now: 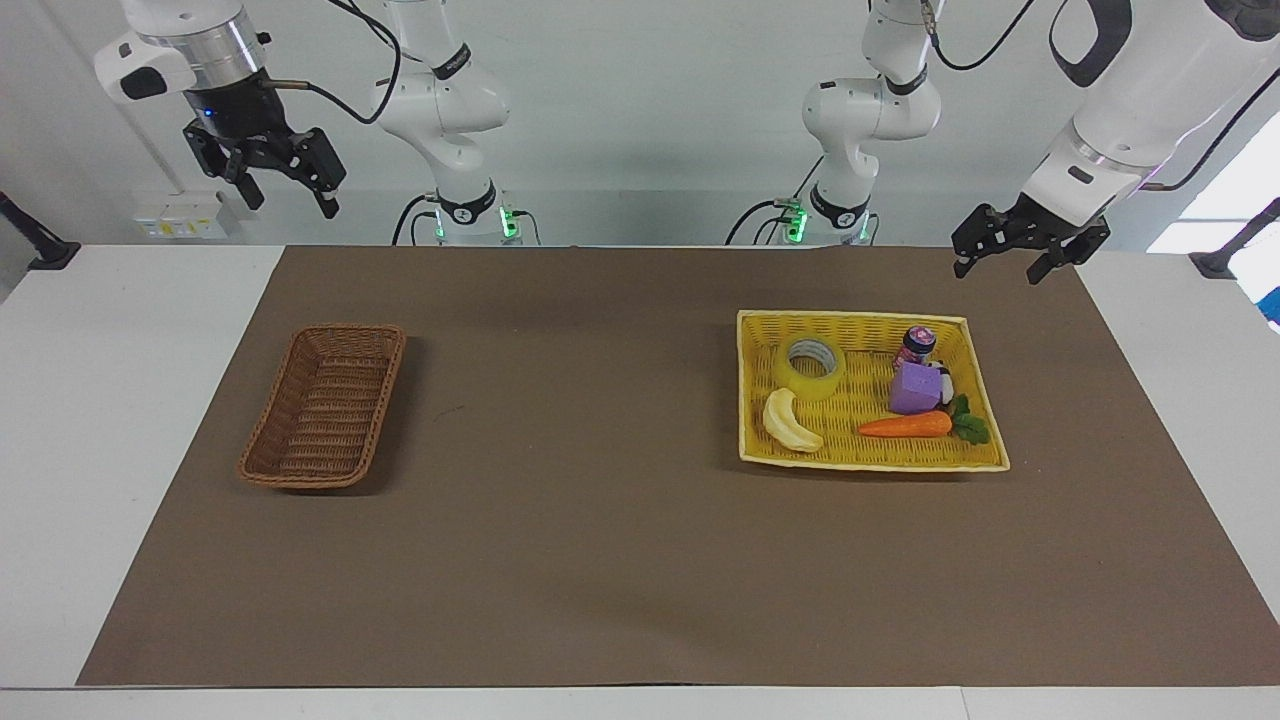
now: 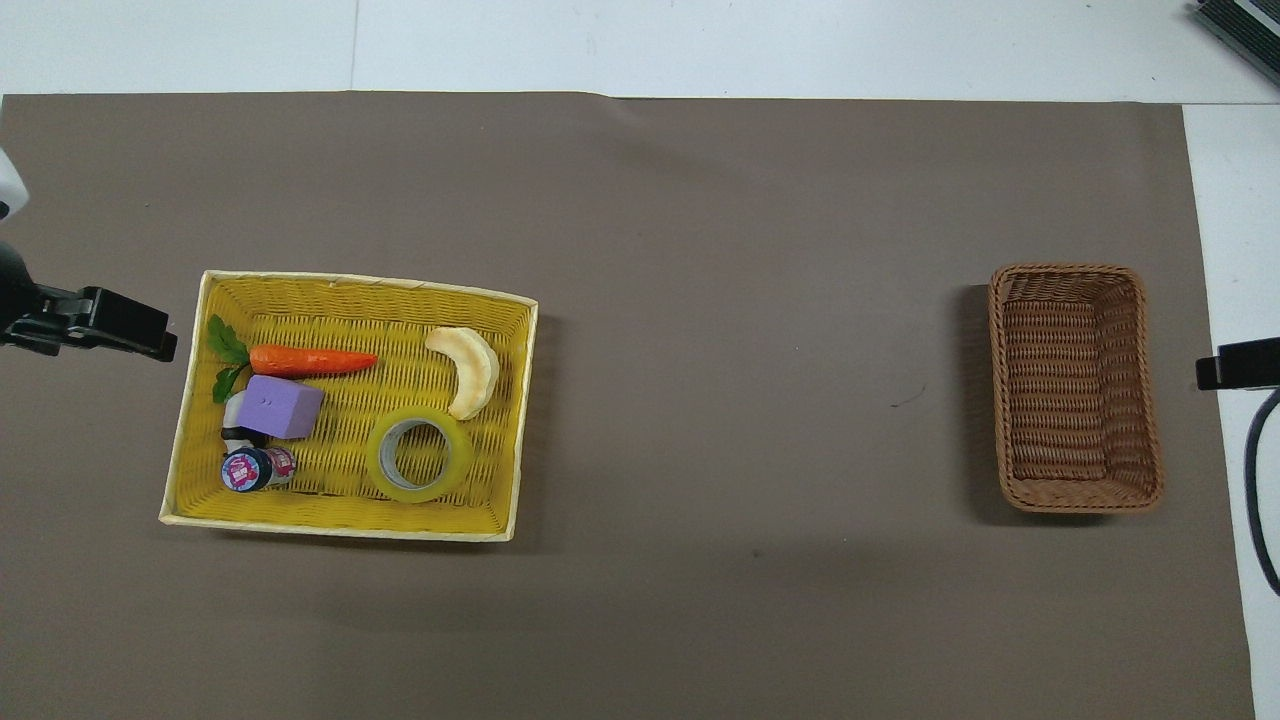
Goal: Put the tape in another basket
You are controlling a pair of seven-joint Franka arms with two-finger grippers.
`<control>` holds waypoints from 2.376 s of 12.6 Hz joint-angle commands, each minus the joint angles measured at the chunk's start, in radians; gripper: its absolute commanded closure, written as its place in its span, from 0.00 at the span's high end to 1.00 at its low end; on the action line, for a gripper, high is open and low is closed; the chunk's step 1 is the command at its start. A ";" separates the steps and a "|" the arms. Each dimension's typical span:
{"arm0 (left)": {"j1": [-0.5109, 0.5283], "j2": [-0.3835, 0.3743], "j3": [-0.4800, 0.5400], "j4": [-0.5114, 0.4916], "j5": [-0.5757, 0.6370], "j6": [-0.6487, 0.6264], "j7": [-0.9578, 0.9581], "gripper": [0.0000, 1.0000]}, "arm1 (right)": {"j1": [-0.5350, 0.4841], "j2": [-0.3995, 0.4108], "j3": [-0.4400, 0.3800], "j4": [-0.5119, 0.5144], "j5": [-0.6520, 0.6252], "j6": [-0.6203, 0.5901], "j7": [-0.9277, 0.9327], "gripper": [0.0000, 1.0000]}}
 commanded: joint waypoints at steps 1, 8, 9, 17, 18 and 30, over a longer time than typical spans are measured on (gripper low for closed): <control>0.013 0.006 -0.008 0.020 0.018 -0.028 0.014 1.00 | -0.015 0.013 -0.005 0.013 0.023 -0.005 -0.051 1.00; 0.013 0.003 -0.008 0.009 0.024 -0.028 0.006 1.00 | -0.026 0.008 -0.011 -0.004 0.023 -0.004 0.010 1.00; 0.013 0.002 -0.008 0.006 0.023 -0.028 0.006 1.00 | -0.023 0.005 -0.011 -0.013 0.023 -0.002 0.021 1.00; 0.013 -0.034 -0.008 -0.057 0.021 -0.010 -0.009 1.00 | -0.018 0.000 -0.002 -0.022 0.021 -0.001 0.024 1.00; 0.013 -0.041 -0.008 -0.061 0.021 -0.010 -0.008 1.00 | -0.018 0.000 -0.002 -0.022 0.021 -0.001 0.024 1.00; -0.015 -0.159 -0.021 -0.371 0.011 0.246 -0.216 1.00 | -0.020 0.000 -0.002 -0.022 0.021 -0.002 0.021 1.00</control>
